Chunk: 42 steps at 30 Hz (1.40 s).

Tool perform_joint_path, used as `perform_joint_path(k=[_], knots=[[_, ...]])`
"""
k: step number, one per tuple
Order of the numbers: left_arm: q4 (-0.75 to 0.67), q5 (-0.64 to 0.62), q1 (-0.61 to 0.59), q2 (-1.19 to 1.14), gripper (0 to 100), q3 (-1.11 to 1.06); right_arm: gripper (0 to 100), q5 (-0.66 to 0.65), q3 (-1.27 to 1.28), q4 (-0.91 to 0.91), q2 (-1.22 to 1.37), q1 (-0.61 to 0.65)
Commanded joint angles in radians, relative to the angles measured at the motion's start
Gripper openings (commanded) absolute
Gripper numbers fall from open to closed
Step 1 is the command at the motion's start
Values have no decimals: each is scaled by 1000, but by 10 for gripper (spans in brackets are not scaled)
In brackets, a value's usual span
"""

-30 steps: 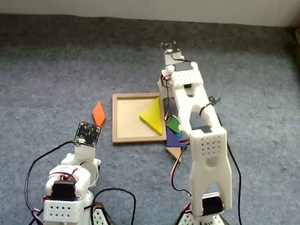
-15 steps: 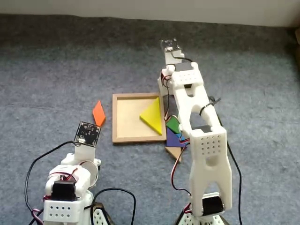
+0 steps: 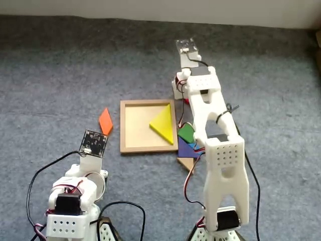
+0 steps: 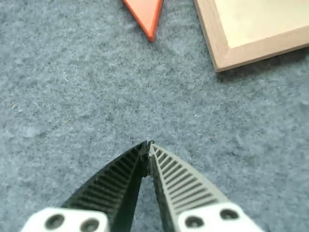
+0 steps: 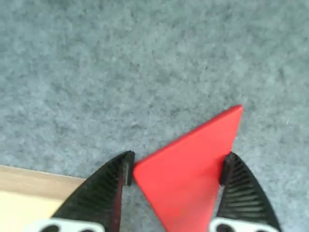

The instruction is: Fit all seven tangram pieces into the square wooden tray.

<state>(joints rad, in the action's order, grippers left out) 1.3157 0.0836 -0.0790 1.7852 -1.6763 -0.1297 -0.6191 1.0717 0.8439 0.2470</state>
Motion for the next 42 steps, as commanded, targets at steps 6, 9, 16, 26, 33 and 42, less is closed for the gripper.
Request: perform_joint_path(k=[6,9,16,26,33,42], knots=[[3,-9,-8,15,32,-21,156,-9,-48,150,-21,-13],[3,-9,-8,15,32,-21,156,-11,-91,206,-38,-15],[3,-9,-8,15,32,-21,156,-6,-197,381,-84,-7],[3,-9,-8,15,32,-21,156,-5,-367,622,-140,48],[3,-9,-8,15,32,-21,157,-9,-380,587,-127,62],[3,-9,-8,15,32,-21,332,-11,-407,530,73,-5]])
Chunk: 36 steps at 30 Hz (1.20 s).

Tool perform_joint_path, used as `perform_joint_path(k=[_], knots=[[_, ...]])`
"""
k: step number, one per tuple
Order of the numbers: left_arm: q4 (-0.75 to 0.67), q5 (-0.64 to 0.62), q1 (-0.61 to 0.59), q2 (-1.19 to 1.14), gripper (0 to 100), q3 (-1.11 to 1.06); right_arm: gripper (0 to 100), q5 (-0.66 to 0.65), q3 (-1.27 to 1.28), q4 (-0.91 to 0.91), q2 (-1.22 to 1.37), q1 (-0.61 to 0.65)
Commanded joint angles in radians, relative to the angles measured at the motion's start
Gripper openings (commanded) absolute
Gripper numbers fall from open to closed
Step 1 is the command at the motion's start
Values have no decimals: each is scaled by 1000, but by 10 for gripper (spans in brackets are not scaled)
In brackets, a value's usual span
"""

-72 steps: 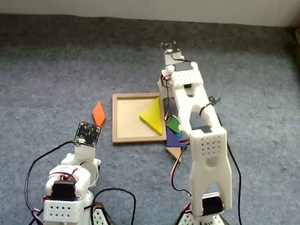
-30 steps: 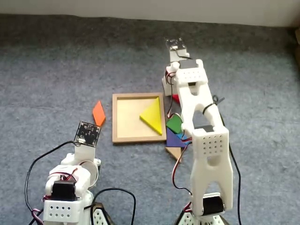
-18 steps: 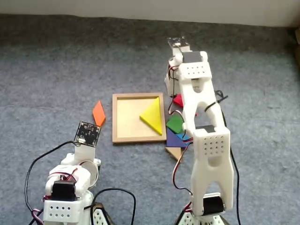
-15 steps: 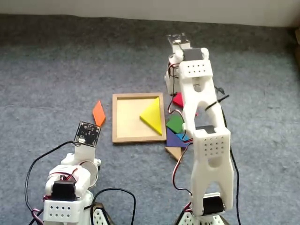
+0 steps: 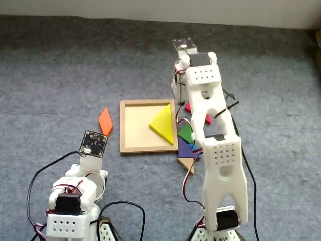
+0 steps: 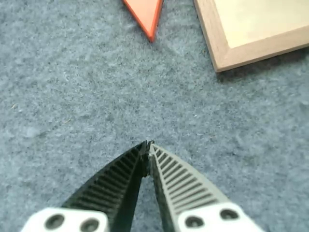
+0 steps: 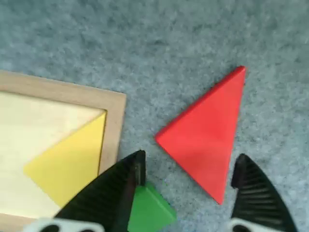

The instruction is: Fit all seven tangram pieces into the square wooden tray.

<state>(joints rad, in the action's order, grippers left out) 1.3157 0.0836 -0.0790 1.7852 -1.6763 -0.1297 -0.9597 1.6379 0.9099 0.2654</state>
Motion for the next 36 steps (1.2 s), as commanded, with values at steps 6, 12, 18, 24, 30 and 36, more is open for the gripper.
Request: perform_joint_path(k=[6,12,18,24,30,36], knots=[[3,-9,-8,15,32,-21,332,-8,-197,-41,108,-24],[3,-9,-8,15,32,-21,332,-6,-249,-41,163,-21],[3,-9,-8,15,32,-21,332,-6,-251,-5,182,-27],[3,-9,-8,15,32,-21,332,-6,-254,67,182,-18],[3,-9,-8,15,32,-21,332,-11,-255,111,179,-15],[3,-9,-8,15,32,-21,332,-12,-255,107,182,-15]])
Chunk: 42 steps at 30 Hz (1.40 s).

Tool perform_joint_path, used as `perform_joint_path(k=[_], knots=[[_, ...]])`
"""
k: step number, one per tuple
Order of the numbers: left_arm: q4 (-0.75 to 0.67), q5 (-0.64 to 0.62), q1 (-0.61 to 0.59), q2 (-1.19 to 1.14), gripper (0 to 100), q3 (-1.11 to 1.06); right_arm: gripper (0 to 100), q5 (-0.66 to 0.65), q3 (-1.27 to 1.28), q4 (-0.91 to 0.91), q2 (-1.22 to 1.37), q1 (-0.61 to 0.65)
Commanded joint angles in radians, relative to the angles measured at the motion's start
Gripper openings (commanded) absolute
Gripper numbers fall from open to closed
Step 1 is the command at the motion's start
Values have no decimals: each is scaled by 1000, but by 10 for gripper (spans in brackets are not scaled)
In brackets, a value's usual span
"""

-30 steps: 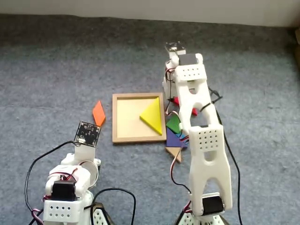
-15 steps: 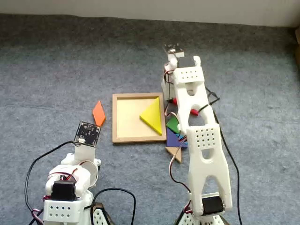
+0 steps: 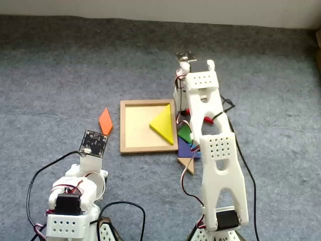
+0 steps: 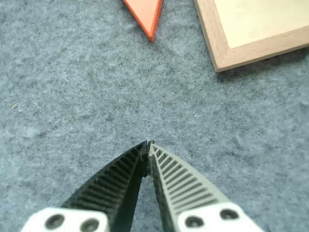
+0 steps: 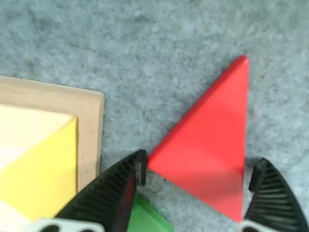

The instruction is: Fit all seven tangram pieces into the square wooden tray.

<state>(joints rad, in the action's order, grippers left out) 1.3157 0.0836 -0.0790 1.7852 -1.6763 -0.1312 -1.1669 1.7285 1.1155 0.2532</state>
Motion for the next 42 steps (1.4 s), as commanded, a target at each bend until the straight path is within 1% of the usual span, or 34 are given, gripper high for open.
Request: perform_joint_path(k=[1,8,11,14,16,21,27,31,38,42], knots=[[3,-9,-8,15,32,-21,332,-11,-48,16,-24,-2],[3,-9,-8,15,32,-21,329,-29,-42,-38,-22,-8],[3,-9,-8,15,32,-21,264,-77,-42,-38,-22,-4],[3,-9,-8,15,32,-21,180,-83,-45,-25,-24,-4],[3,-9,-8,15,32,-21,156,-86,-48,8,-31,-5],[3,-9,-8,15,32,-21,156,-84,-107,31,-74,-7],[3,-9,-8,15,32,-21,153,-81,-101,36,-186,2],[3,-9,-8,15,32,-21,152,-81,33,36,-286,45],[3,-9,-8,15,32,-21,152,-80,360,33,-532,174],[3,-9,-8,15,32,-21,154,-80,467,1,-616,194]])
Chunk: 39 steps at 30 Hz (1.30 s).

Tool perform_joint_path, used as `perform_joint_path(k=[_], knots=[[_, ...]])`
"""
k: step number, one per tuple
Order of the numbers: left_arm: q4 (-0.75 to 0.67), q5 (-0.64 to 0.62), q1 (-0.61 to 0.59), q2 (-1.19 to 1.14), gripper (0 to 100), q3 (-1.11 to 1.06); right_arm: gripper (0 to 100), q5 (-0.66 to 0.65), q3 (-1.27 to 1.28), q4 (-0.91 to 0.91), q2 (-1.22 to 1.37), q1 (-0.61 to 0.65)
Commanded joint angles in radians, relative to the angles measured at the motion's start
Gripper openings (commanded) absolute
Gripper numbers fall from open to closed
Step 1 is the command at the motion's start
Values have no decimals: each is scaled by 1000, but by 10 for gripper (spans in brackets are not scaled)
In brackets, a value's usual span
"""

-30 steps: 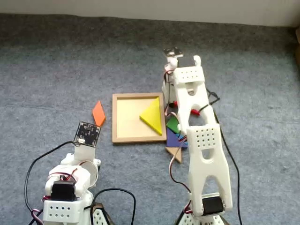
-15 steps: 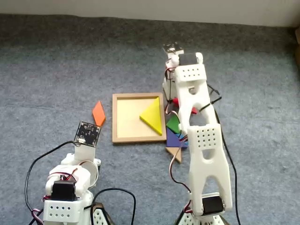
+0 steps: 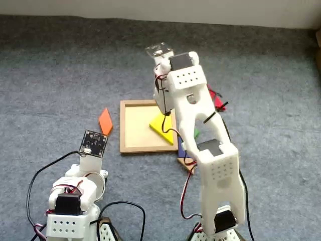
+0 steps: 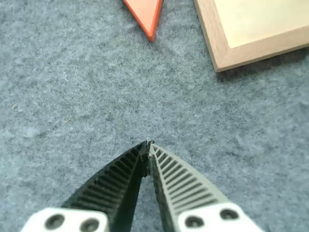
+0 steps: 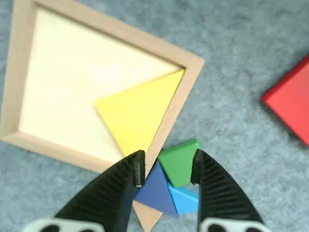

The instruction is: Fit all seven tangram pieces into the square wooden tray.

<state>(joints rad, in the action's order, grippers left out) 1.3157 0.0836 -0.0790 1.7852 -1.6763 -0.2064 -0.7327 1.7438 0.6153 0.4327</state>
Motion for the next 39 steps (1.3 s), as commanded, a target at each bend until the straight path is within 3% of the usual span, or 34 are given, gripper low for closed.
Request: perform_joint_path(k=[1,8,15,29,39], knots=[[3,-9,-8,15,32,-21,155,-5,47,-33,-122,2],[3,-9,-8,15,32,-21,162,-23,54,-131,-41,-166],[3,-9,-8,15,32,-21,370,-118,-22,-159,81,-242],[3,-9,-8,15,32,-21,373,-180,-351,-189,420,-243],[3,-9,-8,15,32,-21,371,-175,-493,-191,507,-272]])
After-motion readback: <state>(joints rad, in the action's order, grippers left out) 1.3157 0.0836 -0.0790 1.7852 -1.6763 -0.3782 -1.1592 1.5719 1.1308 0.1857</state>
